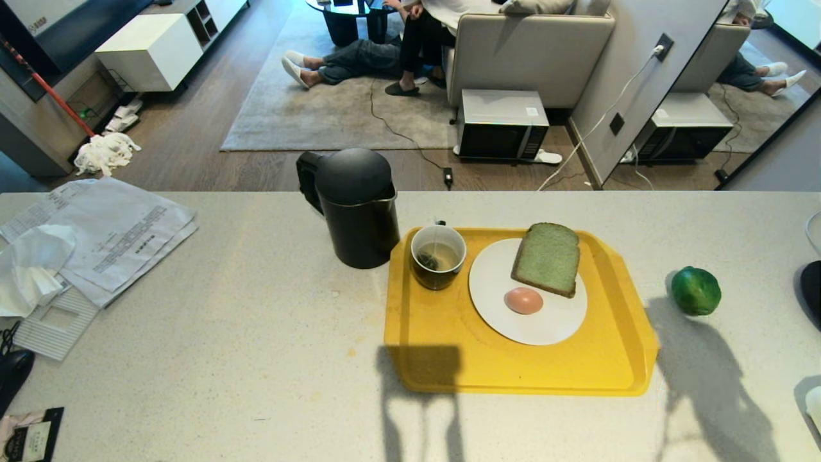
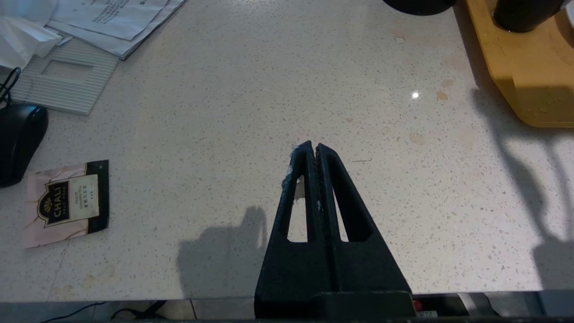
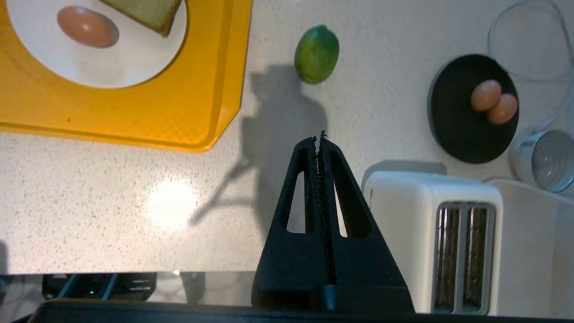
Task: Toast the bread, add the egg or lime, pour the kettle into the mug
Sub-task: Pick up the kettle
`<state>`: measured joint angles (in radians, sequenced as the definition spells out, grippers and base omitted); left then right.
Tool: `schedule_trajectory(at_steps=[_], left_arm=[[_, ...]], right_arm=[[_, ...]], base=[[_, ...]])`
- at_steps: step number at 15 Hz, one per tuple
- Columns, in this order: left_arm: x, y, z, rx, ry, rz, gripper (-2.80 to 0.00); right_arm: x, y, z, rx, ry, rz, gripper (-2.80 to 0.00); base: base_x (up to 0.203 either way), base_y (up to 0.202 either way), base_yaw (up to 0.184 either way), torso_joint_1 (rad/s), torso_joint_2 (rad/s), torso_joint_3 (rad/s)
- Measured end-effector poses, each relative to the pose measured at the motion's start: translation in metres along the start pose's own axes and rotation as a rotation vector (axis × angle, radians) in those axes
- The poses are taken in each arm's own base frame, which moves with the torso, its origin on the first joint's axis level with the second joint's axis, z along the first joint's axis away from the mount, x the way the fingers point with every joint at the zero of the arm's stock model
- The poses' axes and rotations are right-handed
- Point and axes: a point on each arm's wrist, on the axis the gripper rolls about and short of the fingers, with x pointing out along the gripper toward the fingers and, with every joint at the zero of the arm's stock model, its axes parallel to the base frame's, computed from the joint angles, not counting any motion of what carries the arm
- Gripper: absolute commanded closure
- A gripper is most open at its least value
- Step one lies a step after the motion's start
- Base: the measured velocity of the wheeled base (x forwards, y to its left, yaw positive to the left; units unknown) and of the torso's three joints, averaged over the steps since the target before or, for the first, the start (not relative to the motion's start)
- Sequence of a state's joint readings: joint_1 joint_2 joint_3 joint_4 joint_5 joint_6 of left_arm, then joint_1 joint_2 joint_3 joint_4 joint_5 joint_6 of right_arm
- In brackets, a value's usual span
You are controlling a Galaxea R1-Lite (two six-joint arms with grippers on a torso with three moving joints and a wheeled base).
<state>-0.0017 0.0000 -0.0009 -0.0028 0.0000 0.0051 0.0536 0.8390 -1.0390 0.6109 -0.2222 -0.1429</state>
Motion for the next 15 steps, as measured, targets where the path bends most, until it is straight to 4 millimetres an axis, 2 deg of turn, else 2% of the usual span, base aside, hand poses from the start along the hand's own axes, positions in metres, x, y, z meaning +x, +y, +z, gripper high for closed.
schedule_trajectory(at_steps=[2,6,10,15], left_arm=[[0.000,0.000,0.000,0.000,0.000,0.000,0.00],[0.000,0.000,0.000,0.000,0.000,0.000,0.00],[0.000,0.000,0.000,0.000,0.000,0.000,0.00],[0.000,0.000,0.000,-0.001,0.000,0.000,0.00]], right_arm=[[-0.009,0.002,-0.030,0.041,-0.025,-0.006,0.00],[-0.010,0.010,-0.079,0.162,-0.190,-0.014,0.00],[-0.014,0.021,-0.129,0.167,-0.300,0.089,0.00],[-0.015,0.028,-0.170,0.108,-0.282,0.175,0.00]], base=[[0.000,0.000,0.000,0.000,0.00,0.000],[0.000,0.000,0.000,0.000,0.00,0.000],[0.000,0.000,0.000,0.000,0.00,0.000],[0.000,0.000,0.000,0.000,0.00,0.000]])
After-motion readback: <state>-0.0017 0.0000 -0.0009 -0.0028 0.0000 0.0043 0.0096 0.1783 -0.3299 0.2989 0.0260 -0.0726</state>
